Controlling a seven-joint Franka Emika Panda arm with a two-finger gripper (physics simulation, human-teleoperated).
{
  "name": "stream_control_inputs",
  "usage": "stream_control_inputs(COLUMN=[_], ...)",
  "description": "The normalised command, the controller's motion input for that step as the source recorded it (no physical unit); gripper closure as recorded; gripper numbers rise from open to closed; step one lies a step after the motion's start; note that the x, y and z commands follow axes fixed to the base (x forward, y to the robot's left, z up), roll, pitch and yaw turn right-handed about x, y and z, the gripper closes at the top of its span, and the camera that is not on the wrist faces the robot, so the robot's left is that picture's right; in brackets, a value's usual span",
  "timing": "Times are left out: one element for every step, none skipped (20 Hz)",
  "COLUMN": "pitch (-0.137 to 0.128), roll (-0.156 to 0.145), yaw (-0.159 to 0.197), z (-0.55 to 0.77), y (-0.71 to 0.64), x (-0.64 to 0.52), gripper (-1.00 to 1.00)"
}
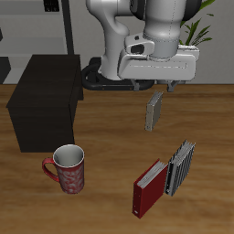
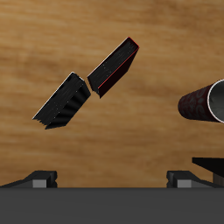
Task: Place the striped book upright on top of the shelf and place the red book upright on top of the shelf
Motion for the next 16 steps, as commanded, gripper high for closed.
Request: stream_control_inputs(pitch=[-0.006,-0.122,-0.066,0.029,0.000,-0.001,-0.064,-0.020,0.000,0.029,-0.004,-0.017,-0.006,-0.029,-0.035,0.000], roll=[0.023,-0.019,0.011,0.119,0.000,0.001,0.037,0.053,0.000,0.002,-0.002,0.039,-0.023,-0.052,0.080,0.000], yaw=[-0.127,-0.070,-0.065,-0.047,0.000,-0.099,-0.035,0.020,0.000,-0.132,0.006,-0.147,0.024,-0.077,-0.082,0.000], z=[-0.10,-0.02,-0.08,-0.12,0.01,-0.15,-0.13,-0.08,0.01,-0.37,-0.21,-0.15,-0.20,-0.14,-0.17,0.00], y=[0.36,0.35,0.39,0.35,-0.12,0.33,0.43,0.23,-0.13,0.68,0.31,0.25,0.24,0.13,0.26,-0.04], x=[0.17,0.09,0.10,0.12,0.01,0.18,0.13,0.09,0.00,0.38,0.28,0.18,0.24,0.17,0.16,0.00], gripper=[-1.00,-1.00,-1.00,-1.00,-1.00,-1.00,-1.00,-1.00,-1.00,-1.00,-1.00,-1.00,-1.00,-1.00,-1.00,-1.00])
